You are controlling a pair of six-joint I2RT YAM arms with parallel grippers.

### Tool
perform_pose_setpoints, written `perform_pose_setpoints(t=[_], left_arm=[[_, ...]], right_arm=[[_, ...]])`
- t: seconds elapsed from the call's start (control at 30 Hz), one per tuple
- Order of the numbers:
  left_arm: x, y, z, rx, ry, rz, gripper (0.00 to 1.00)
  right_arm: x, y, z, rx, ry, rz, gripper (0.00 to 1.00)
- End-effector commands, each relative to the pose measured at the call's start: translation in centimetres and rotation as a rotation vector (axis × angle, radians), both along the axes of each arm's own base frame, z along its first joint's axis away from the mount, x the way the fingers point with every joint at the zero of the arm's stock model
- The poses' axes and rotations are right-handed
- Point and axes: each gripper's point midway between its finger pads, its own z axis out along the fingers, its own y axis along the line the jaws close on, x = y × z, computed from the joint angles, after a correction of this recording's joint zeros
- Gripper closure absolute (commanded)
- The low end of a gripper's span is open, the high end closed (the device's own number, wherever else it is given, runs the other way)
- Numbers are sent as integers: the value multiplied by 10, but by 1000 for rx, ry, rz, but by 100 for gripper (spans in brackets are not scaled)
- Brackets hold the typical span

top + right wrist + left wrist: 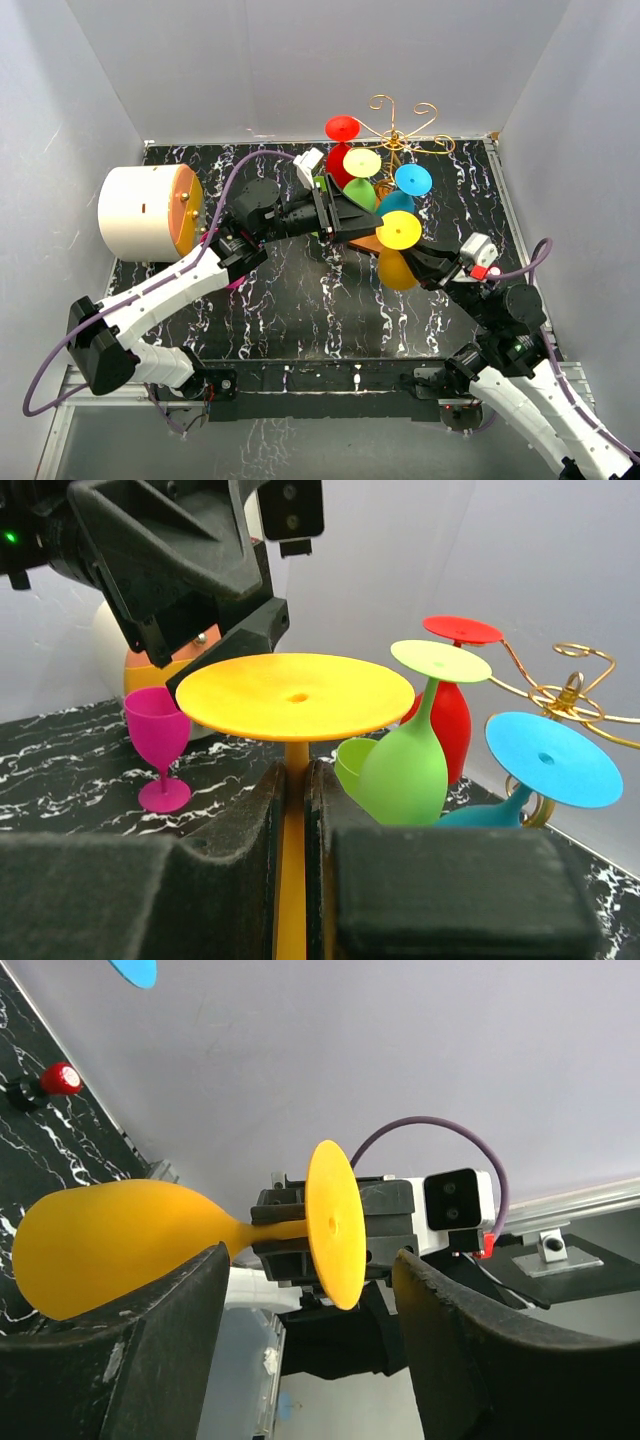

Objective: Place the wine glass upside down on the wine glass rack

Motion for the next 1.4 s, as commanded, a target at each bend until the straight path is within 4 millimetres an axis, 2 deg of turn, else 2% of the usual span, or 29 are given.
perform_pose_setpoints(t=[0.0, 0.13, 0.2, 0.37, 0.5, 0.8, 0.93, 1.03, 1.07, 1.17, 1.23, 1.37], left_arm=[[-11, 4, 18, -65, -11, -59, 40], [-7, 3, 6, -55, 13, -42, 54], [-9, 3, 11, -80, 4, -52, 58], [-10, 6, 20, -99, -39, -42, 57], [-7, 10, 20, -84, -59, -3, 56], [-9, 6, 13, -78, -33, -37, 80], [-8, 4, 10, -74, -29, -42, 86], [-9, 3, 8, -75, -28, -53, 98], [-10, 3, 8, -74, -28, -53, 100], [-7, 5, 7, -68, -39, -29, 100], [-6, 7, 8, -64, -53, -12, 100], [-5, 11, 12, -51, -80, 13, 100]], right_arm=[[-14, 0, 41, 106, -109, 49, 100], [-13, 5, 41, 130, -98, 78, 100], [-13, 7, 41, 125, -88, 86, 100], [-11, 9, 39, 116, -71, 89, 100], [-10, 10, 36, 113, -63, 88, 100], [-4, 16, 27, 92, -16, 99, 100], [-2, 17, 25, 92, 1, 98, 100], [1, 15, 24, 107, 34, 82, 100], [4, 13, 25, 122, 56, 65, 96], [9, 5, 25, 143, 135, 15, 64], [6, 0, 23, 135, 175, 3, 48], [-11, -9, 18, 111, 238, 3, 34]])
